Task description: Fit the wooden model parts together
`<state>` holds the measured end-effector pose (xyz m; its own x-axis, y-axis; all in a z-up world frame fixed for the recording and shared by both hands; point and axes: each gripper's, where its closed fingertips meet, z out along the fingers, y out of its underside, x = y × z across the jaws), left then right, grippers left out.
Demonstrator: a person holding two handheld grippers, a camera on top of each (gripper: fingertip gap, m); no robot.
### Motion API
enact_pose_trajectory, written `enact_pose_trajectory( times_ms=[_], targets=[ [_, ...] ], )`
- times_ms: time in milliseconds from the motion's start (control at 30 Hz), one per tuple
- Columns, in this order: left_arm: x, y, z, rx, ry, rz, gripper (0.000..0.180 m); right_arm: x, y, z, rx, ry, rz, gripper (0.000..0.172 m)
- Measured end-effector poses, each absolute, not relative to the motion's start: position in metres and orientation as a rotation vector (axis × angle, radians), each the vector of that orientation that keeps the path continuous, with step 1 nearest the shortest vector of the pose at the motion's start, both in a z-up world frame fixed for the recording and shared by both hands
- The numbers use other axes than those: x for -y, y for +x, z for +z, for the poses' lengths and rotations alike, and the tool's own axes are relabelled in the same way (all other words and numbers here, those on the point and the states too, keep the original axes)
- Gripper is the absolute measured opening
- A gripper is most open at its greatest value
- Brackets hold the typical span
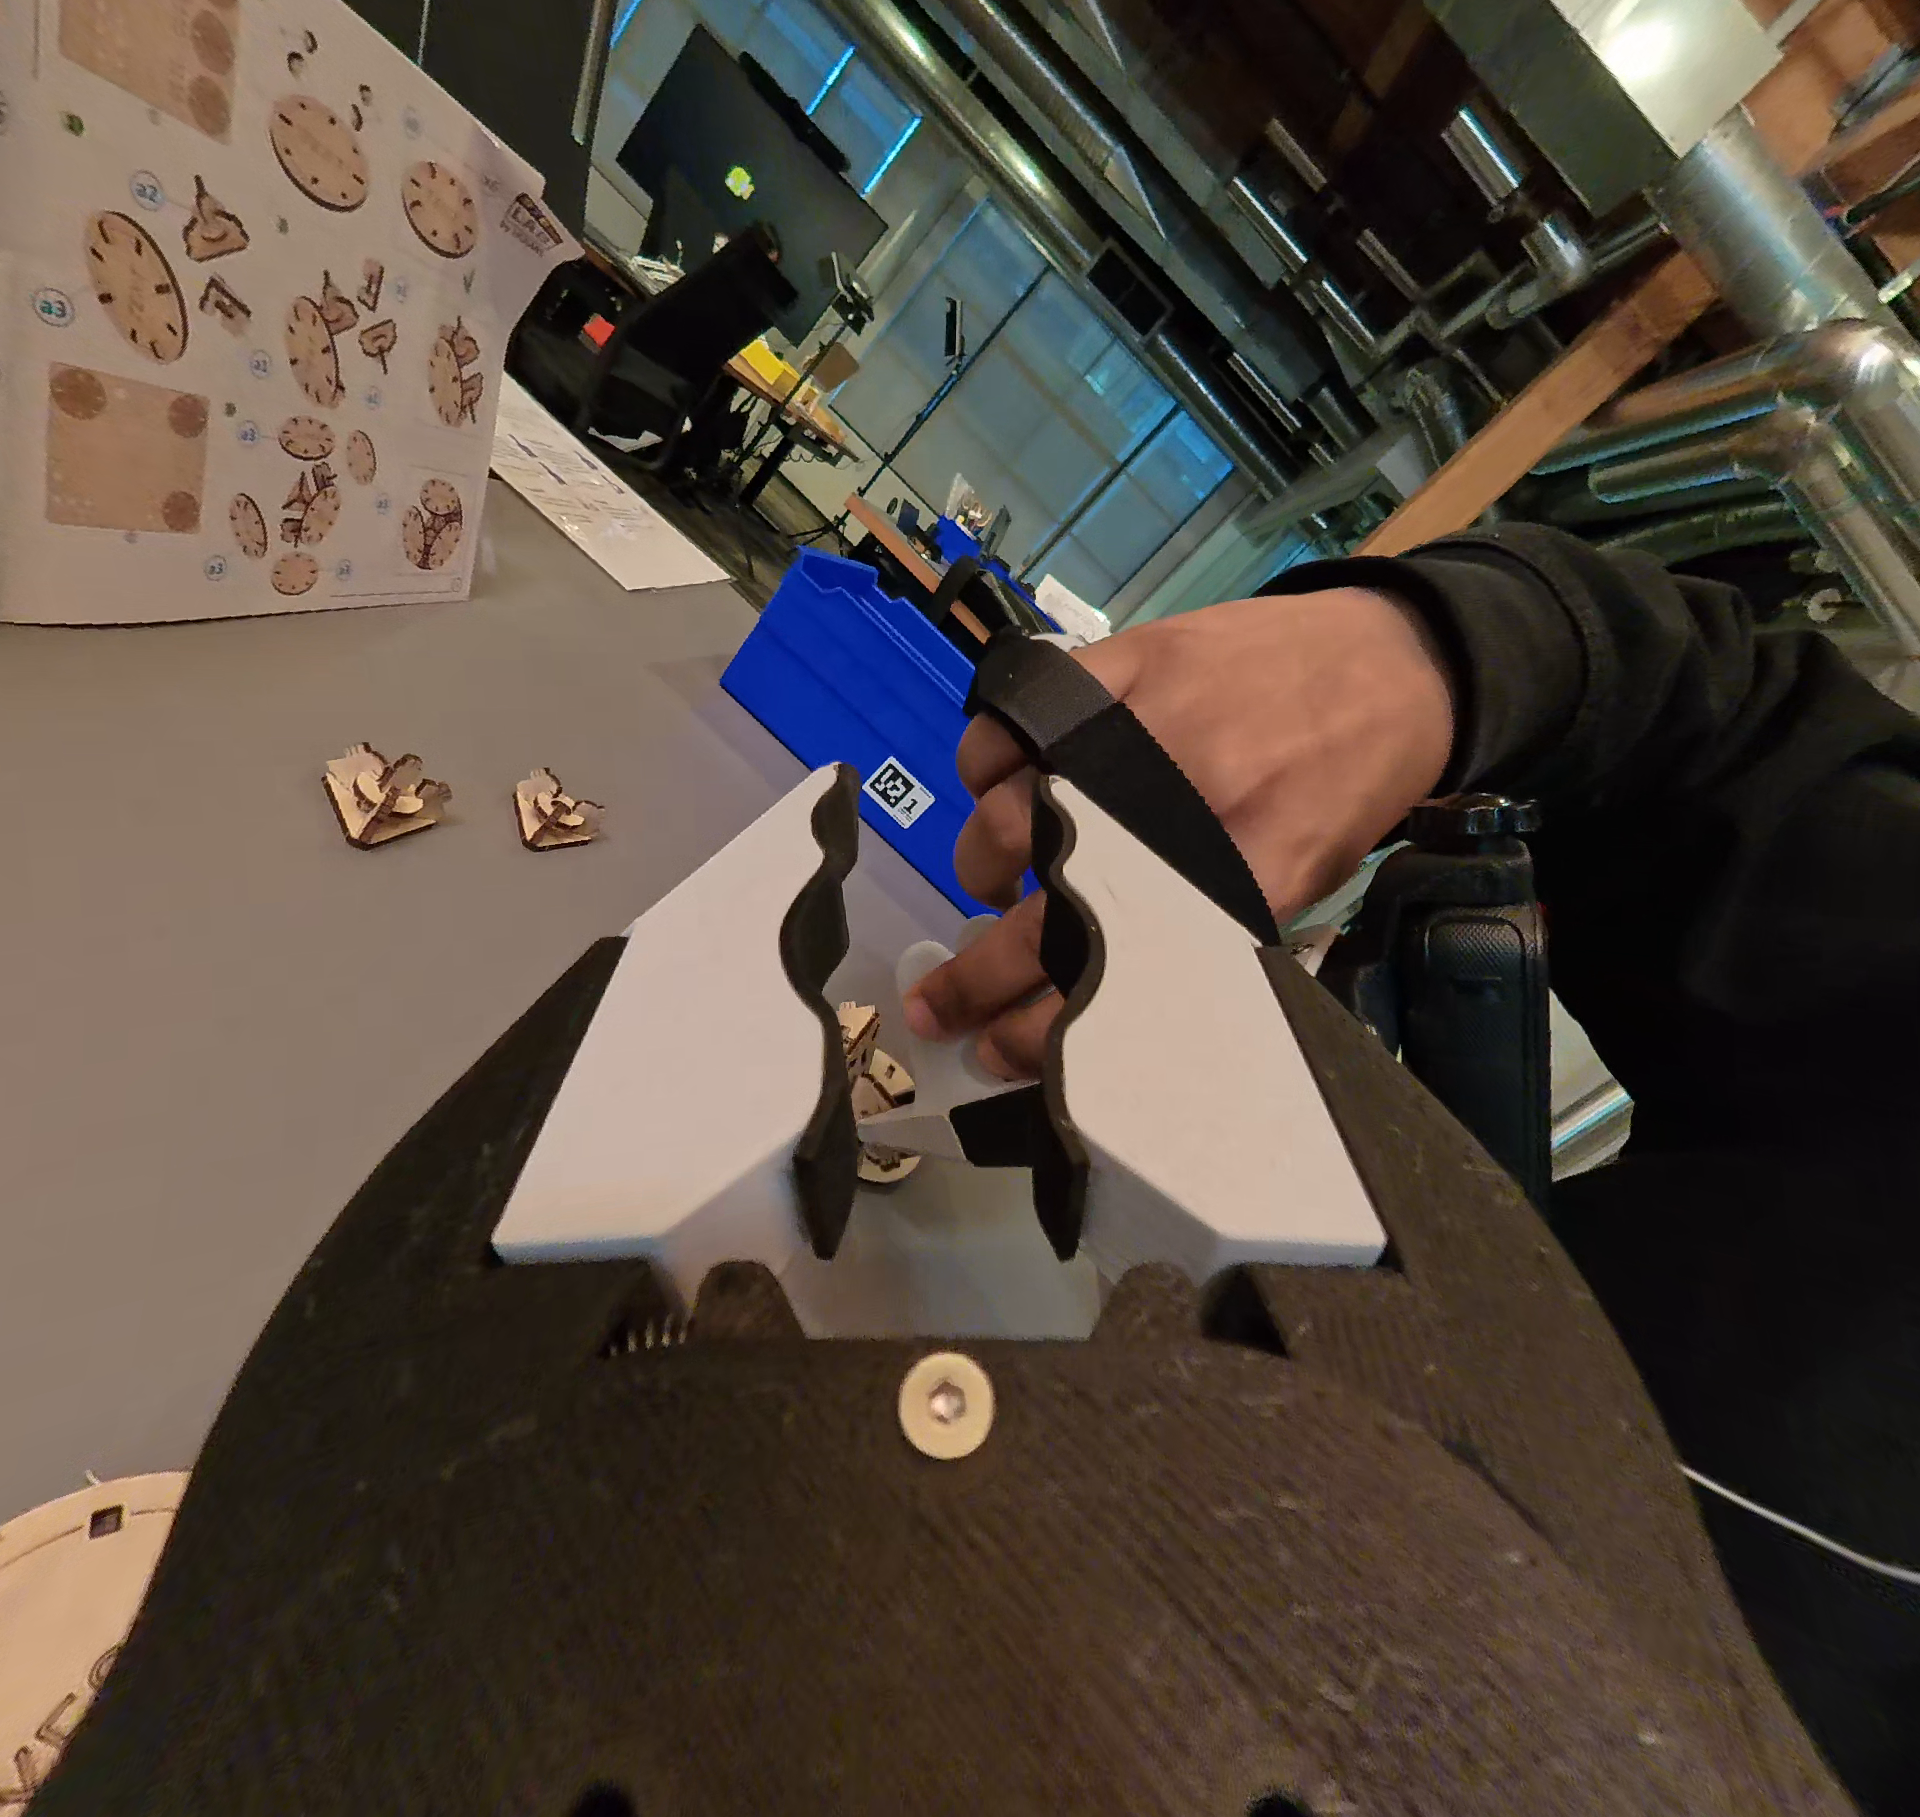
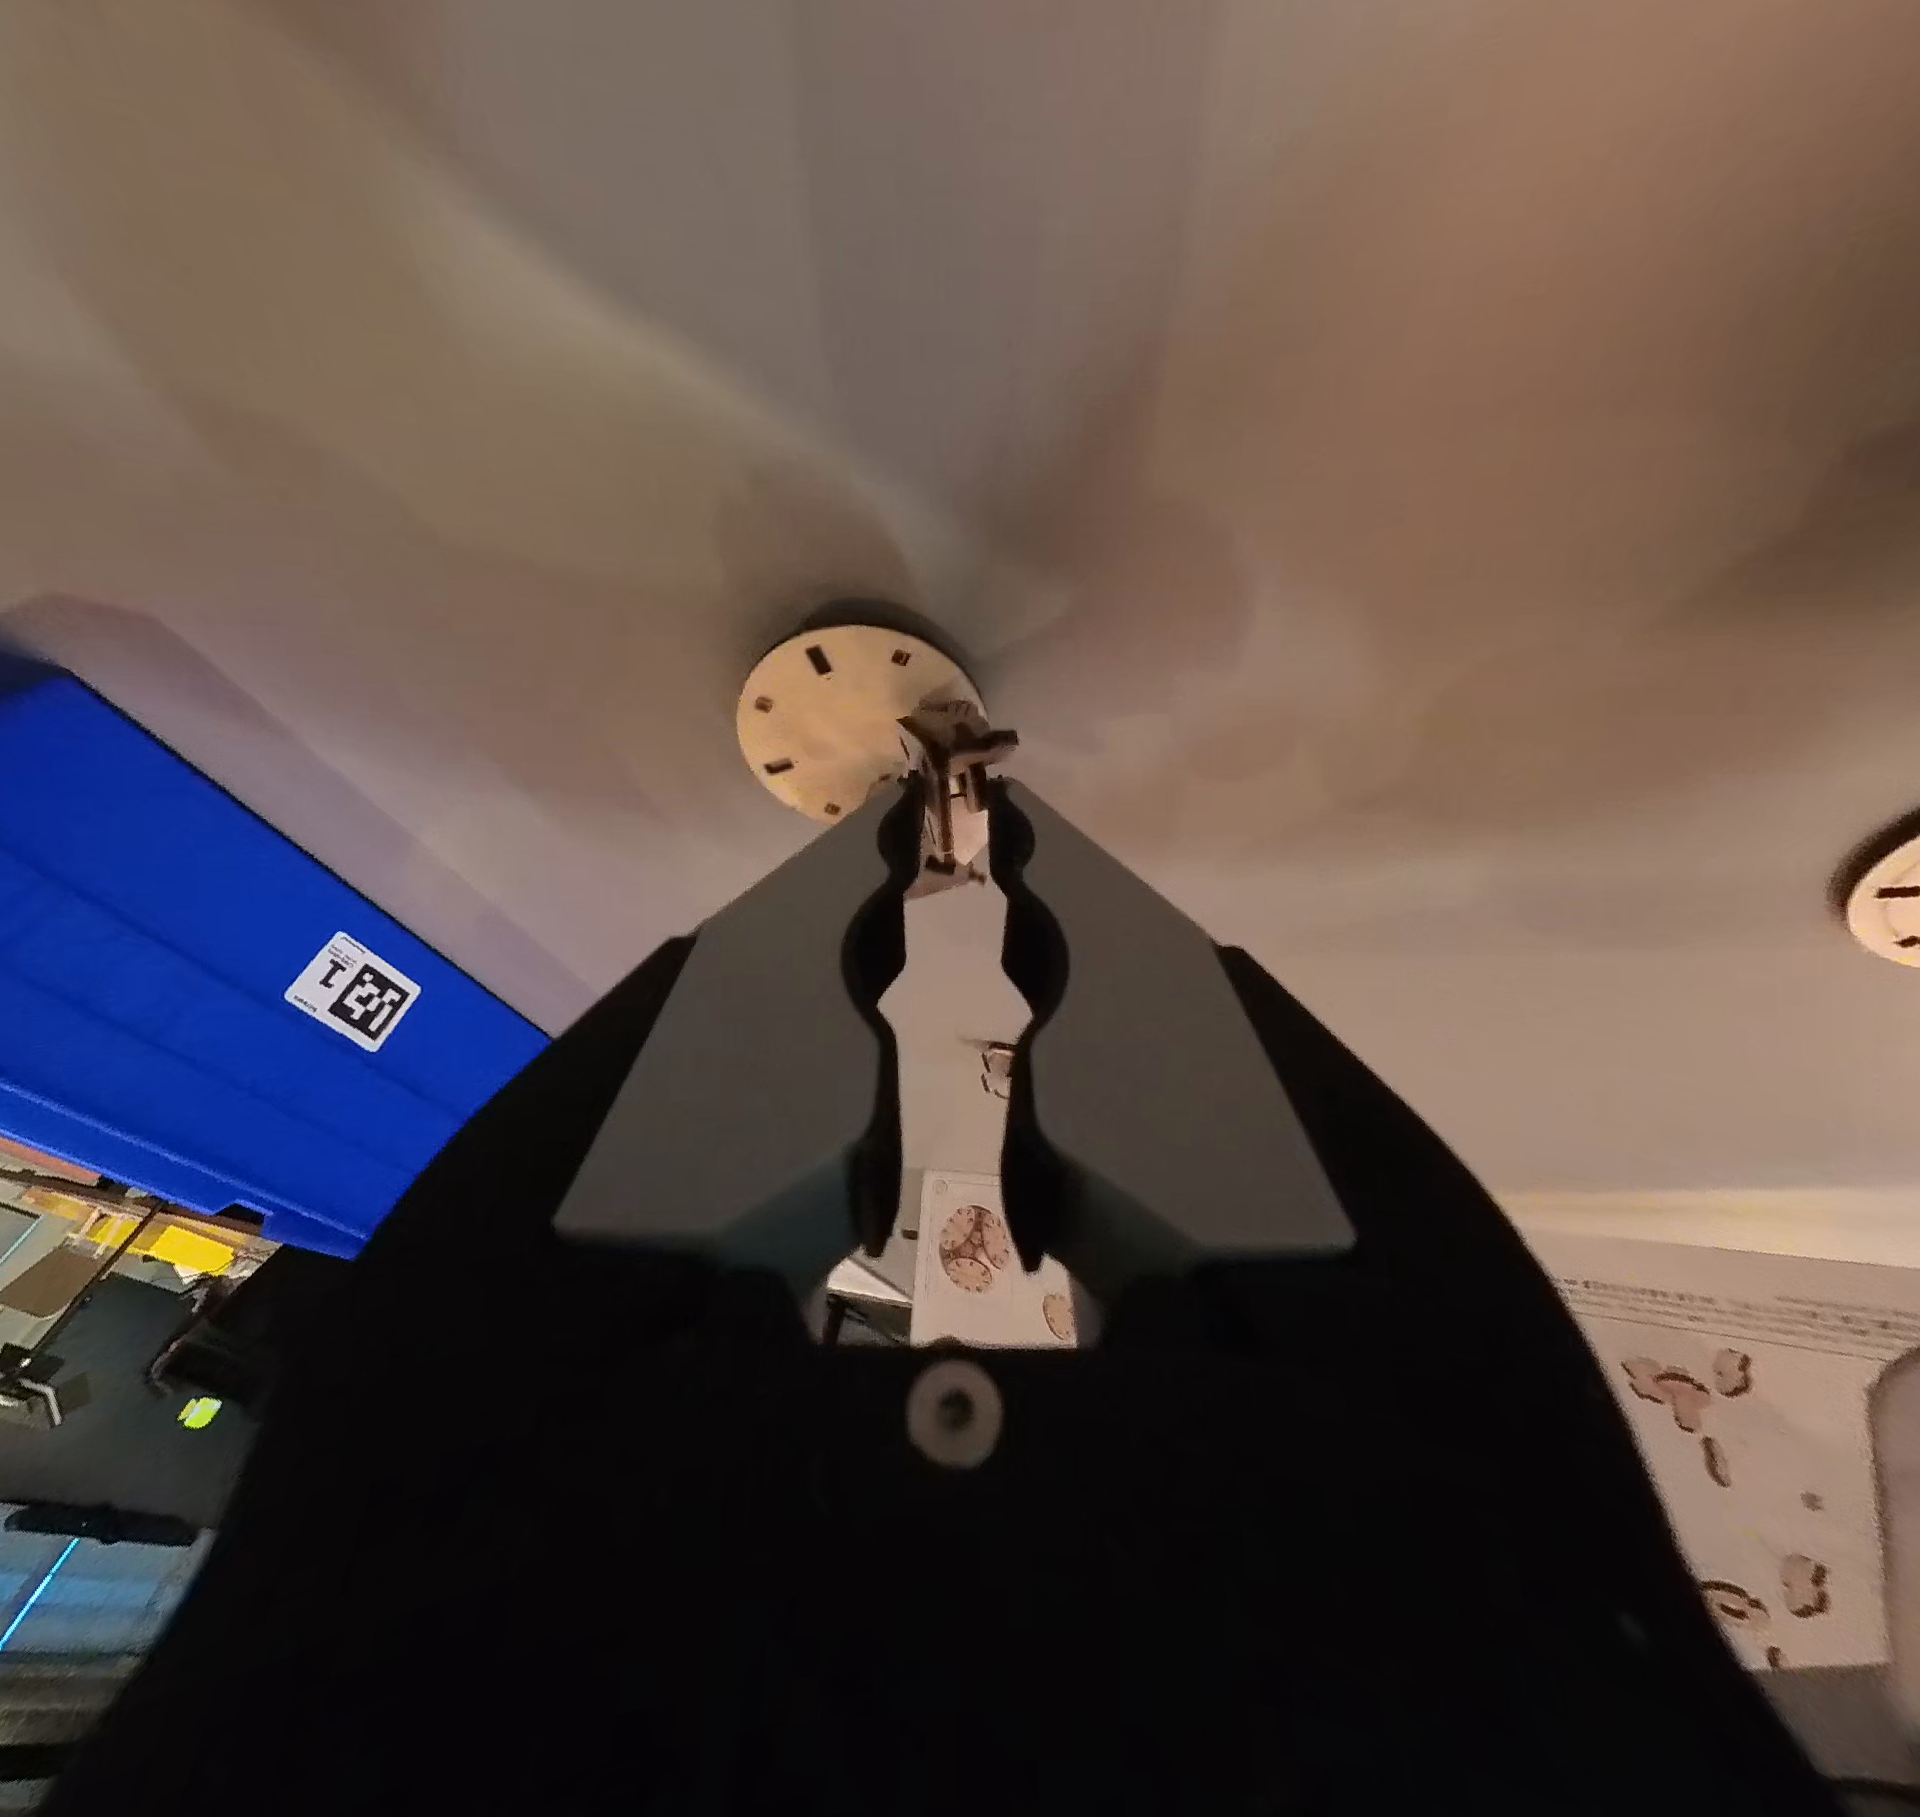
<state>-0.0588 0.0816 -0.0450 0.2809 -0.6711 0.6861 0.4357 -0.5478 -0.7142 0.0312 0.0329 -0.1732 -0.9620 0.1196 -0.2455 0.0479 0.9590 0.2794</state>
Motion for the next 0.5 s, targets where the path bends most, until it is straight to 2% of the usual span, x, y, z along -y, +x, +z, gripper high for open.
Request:
enact_pose_trajectory(
  times_ms=[500],
  targets=[
    [-0.0838, -0.0632, -0.0458, -0.196, -1.591, -1.473, 0.03, -0.0312, 0.0334, -0.1709, -2.855, 0.044, 0.398, 0.01]
  ],
)
